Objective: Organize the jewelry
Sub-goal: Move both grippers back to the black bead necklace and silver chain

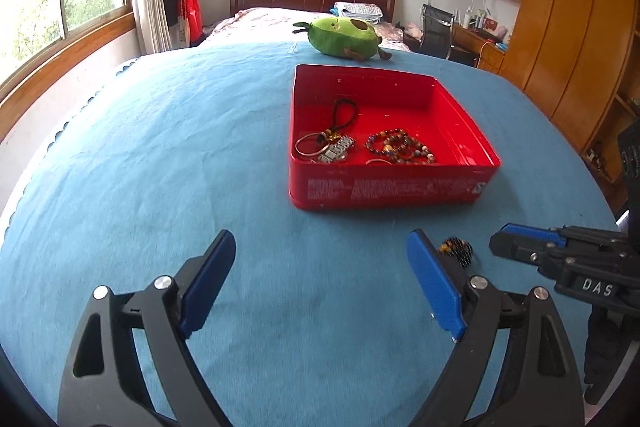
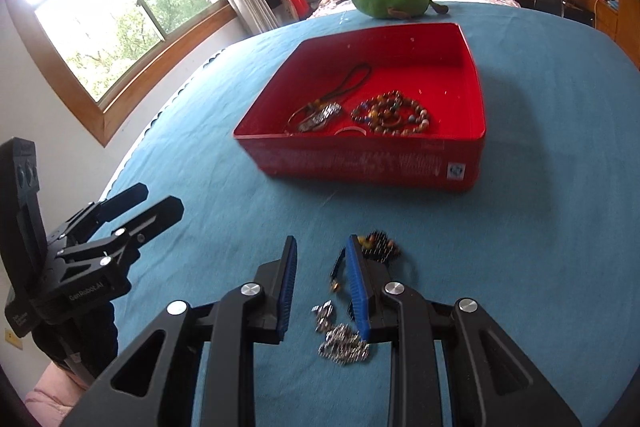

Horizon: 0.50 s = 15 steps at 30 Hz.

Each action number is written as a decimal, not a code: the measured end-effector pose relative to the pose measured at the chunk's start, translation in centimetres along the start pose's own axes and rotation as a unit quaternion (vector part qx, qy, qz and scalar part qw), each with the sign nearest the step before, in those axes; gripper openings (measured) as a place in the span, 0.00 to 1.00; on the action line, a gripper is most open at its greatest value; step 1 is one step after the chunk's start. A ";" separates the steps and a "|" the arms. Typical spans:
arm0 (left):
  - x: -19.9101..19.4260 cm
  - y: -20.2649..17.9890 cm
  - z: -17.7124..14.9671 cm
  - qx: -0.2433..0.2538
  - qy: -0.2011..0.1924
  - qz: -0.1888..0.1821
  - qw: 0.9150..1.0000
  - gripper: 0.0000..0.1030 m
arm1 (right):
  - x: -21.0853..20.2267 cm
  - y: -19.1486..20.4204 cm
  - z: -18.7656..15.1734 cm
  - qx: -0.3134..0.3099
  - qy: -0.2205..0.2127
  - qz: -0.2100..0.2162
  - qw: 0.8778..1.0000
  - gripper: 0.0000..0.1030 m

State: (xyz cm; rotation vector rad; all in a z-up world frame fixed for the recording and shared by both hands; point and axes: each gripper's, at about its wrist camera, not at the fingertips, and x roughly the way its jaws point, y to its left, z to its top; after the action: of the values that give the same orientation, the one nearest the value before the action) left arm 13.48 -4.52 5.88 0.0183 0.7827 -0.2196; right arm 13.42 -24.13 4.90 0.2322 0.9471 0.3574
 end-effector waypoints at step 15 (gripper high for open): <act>2.4 2.8 -4.1 -0.036 0.058 -0.017 0.998 0.89 | 0.6 -1.0 -5.1 0.034 0.036 -0.009 0.999 0.27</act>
State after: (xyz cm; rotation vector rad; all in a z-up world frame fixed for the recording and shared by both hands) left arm 12.81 -1.78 1.08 -0.0500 0.9061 -0.2235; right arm 9.74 -24.56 1.22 0.2747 1.0336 0.3197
